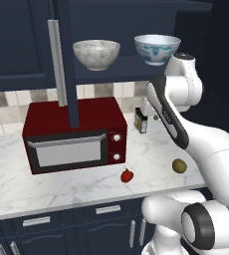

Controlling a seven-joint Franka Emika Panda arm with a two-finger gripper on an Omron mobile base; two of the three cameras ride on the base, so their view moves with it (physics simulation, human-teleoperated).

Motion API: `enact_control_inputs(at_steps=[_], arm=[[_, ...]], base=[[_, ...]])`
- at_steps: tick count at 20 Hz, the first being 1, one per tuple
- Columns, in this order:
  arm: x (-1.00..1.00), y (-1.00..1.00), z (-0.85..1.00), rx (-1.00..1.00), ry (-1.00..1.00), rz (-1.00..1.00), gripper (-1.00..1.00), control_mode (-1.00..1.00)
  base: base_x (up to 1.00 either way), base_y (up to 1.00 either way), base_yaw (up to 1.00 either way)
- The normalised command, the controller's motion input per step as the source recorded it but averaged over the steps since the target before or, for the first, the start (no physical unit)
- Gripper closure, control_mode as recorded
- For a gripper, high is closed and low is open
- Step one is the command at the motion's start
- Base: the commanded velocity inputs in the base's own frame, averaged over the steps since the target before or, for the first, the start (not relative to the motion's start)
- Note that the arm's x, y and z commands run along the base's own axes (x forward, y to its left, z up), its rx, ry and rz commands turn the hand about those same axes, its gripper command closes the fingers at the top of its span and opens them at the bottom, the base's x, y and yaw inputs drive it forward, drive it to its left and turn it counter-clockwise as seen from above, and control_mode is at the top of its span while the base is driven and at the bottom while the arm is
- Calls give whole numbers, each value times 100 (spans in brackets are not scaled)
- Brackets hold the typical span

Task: Pick both bowls and place them on the counter. Then place the bell pepper in one bowl and place the potato in the other bowl.

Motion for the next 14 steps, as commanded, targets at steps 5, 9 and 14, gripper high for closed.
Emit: enact_control_inputs(at_steps=[5, 9, 14], arm=[[0, 0, 0, 0, 0, 0, -100, -100], [0, 2, 20, -8, -6, 3, -100, -100], [0, 2, 47, -16, -9, 7, -100, -100]], base=[[0, 0, 0], [0, 0, 0], [0, 0, 0]])
